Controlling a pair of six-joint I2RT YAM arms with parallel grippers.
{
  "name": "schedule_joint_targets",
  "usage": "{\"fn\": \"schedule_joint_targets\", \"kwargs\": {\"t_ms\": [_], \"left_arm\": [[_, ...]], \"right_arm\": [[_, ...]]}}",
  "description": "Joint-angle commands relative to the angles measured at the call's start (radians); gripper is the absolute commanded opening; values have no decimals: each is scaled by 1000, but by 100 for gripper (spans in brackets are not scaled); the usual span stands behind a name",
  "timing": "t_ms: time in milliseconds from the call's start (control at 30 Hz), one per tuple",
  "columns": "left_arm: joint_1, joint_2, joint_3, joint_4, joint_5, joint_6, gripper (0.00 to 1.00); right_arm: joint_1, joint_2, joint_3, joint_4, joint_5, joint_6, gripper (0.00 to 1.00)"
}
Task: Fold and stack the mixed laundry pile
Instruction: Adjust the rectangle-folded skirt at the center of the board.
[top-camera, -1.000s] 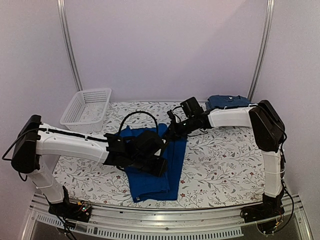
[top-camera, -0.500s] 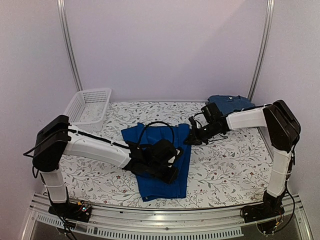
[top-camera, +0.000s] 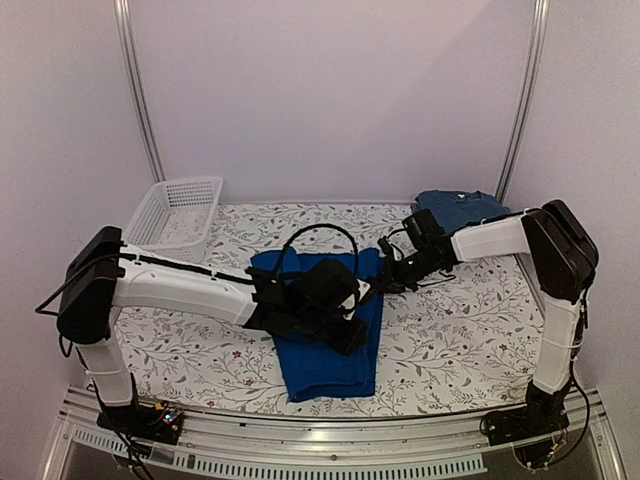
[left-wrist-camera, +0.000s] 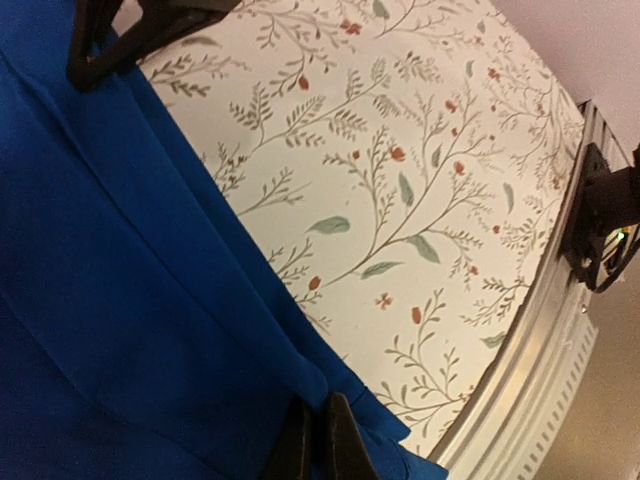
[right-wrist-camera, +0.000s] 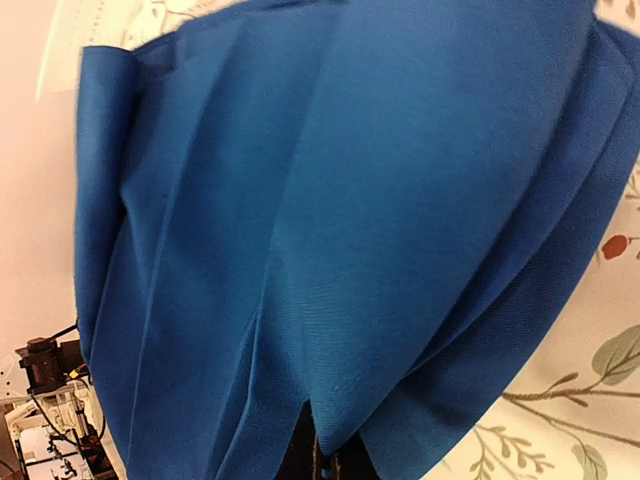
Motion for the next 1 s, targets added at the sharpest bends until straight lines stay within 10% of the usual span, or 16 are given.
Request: {"fn": "schedule_joint_targets", "kwargs": {"t_ms": [0, 533, 767, 967], "left_arm": [[-21, -46, 81, -24, 51, 62, 0], [-7, 187, 103, 89, 103, 70, 1], [47, -139, -166, 201, 4, 3, 75], [224, -233, -380, 277, 14, -79, 79]], "right_arm": [[-36, -127, 25, 26, 14, -6, 0], [-86, 31, -26, 34, 156, -102, 0], [-85, 77, -1, 21, 175, -120, 0], [-88, 101, -21, 38, 185, -110, 0]]}}
